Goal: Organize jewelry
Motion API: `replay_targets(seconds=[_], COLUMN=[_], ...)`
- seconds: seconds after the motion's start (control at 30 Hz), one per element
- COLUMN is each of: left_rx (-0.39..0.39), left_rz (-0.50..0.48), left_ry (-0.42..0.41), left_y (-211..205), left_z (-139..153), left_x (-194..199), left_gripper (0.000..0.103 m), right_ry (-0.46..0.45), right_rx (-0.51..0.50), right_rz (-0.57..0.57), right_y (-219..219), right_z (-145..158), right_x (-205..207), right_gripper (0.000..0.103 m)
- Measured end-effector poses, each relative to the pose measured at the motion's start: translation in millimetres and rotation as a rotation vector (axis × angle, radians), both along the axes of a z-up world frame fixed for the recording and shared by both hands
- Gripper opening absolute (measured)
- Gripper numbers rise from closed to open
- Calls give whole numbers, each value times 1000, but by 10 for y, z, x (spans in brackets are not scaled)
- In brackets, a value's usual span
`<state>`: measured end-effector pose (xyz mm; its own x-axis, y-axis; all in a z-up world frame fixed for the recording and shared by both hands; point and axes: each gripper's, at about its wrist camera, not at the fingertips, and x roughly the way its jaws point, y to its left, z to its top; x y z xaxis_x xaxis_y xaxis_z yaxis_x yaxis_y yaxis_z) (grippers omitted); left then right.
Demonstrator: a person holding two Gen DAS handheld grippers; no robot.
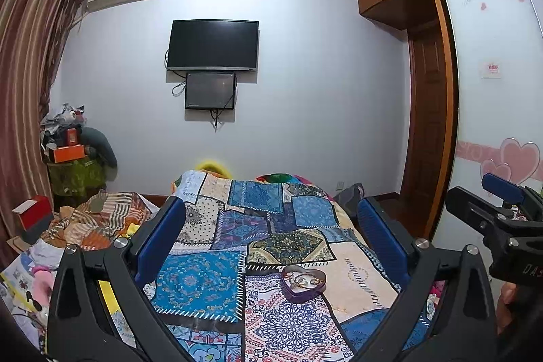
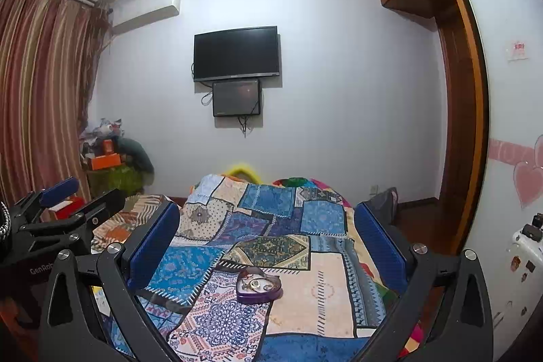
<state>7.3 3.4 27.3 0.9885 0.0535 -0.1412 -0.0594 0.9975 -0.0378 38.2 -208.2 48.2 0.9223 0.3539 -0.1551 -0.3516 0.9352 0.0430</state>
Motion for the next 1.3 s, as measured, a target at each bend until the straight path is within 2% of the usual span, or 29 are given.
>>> replay_targets(seconds=[1.3], left_rx=[-27], left_rz=[-37], left_ry=[35], left_y=[-14], left_z=[-38], left_x=[110], left_gripper=[102], right_ry=[34], right_rx=[-10], right_rz=[-3], right_y=[-15], right_z=[4], right_x=[77], right_gripper=[102])
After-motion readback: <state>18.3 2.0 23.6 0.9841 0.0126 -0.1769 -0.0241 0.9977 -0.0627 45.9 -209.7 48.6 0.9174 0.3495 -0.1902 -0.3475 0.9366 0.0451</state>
